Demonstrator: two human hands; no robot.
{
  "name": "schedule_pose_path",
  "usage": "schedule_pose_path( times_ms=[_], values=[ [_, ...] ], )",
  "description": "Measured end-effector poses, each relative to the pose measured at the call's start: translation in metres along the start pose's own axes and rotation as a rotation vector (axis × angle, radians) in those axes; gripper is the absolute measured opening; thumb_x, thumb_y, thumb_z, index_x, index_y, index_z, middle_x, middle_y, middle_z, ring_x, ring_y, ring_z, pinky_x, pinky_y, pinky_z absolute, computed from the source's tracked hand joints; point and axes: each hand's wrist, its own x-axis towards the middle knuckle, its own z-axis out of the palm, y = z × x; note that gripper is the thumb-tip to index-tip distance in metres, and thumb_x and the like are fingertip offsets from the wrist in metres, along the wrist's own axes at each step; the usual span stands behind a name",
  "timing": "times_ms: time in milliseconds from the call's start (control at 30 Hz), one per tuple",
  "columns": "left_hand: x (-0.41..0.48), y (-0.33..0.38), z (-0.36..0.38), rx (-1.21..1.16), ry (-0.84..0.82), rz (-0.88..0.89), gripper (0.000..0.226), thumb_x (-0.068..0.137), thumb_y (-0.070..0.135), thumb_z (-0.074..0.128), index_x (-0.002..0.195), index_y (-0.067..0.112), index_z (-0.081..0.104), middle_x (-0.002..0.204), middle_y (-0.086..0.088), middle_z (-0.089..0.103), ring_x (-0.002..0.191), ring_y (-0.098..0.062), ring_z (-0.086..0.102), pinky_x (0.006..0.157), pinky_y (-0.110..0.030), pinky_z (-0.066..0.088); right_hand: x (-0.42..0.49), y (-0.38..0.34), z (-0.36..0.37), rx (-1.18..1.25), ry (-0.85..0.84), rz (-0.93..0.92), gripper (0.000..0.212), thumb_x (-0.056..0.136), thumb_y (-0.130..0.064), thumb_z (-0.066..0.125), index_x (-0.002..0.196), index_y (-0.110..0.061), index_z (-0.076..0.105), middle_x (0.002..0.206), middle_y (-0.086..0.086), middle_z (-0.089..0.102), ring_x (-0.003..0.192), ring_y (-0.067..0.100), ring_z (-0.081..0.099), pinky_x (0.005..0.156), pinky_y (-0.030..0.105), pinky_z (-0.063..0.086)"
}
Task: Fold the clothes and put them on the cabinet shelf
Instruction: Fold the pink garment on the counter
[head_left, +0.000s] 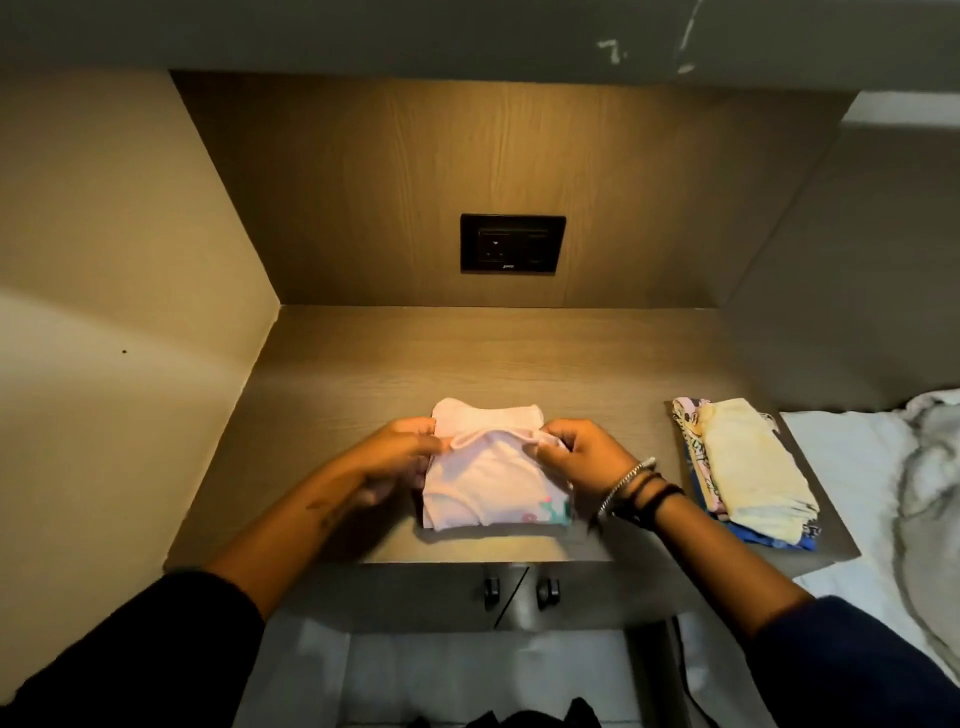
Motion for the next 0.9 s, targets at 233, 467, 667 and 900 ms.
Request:
schedule_pose_path(
  times_ms=[233, 467, 667, 900],
  values=[
    [0.041, 0.008, 0.0, -0.067, 0.345, 0.066, 0.03, 0.096, 0.031, 0.057, 0.117, 0.01, 0.057, 0.124, -0.021, 0.063, 0.096, -0.028, 0.062, 0.087, -0.039, 0.051, 0.059, -0.014, -0.001, -0.365, 0.154, 0.188, 0.039, 0.087, -0.038, 0.061, 0.115, -0.011, 0.057, 0.107, 0.01, 0.063, 0.101, 0.03, 0.059, 0.082, 0.037, 0.051],
    [0.023, -0.035, 0.01, 1.165, 0.264, 0.664, 0.061, 0.085, 0.05, 0.05, 0.142, 0.028, 0.043, 0.157, -0.002, 0.033, 0.145, -0.025, 0.026, 0.118, -0.04, 0.013, 0.008, -0.004, 0.033, -0.817, 0.118, -0.413, 0.057, 0.086, -0.055, 0.043, 0.131, -0.021, 0.049, 0.142, 0.01, 0.046, 0.129, 0.031, 0.043, 0.105, 0.048, 0.033],
    [0.016, -0.069, 0.001, 1.363, 0.041, 0.633, 0.076, 0.089, 0.069, 0.038, 0.152, 0.03, 0.023, 0.163, 0.007, 0.014, 0.149, -0.011, 0.009, 0.116, -0.03, 0.0, -0.008, 0.036, 0.037, -0.873, -0.225, -0.329, 0.076, 0.089, -0.066, 0.034, 0.151, -0.024, 0.02, 0.162, 0.001, 0.01, 0.149, 0.022, 0.01, 0.118, 0.047, 0.011],
    [0.002, -0.05, 0.011, 1.265, 0.029, 0.628, 0.034, 0.094, 0.036, 0.047, 0.12, 0.02, 0.063, 0.126, -0.004, 0.066, 0.112, -0.023, 0.061, 0.094, -0.037, 0.051, -0.015, 0.015, 0.022, -0.741, -0.078, -0.453, 0.019, 0.083, -0.023, 0.052, 0.096, -0.019, 0.065, 0.101, 0.003, 0.071, 0.095, 0.024, 0.062, 0.096, 0.039, 0.044]
  ],
)
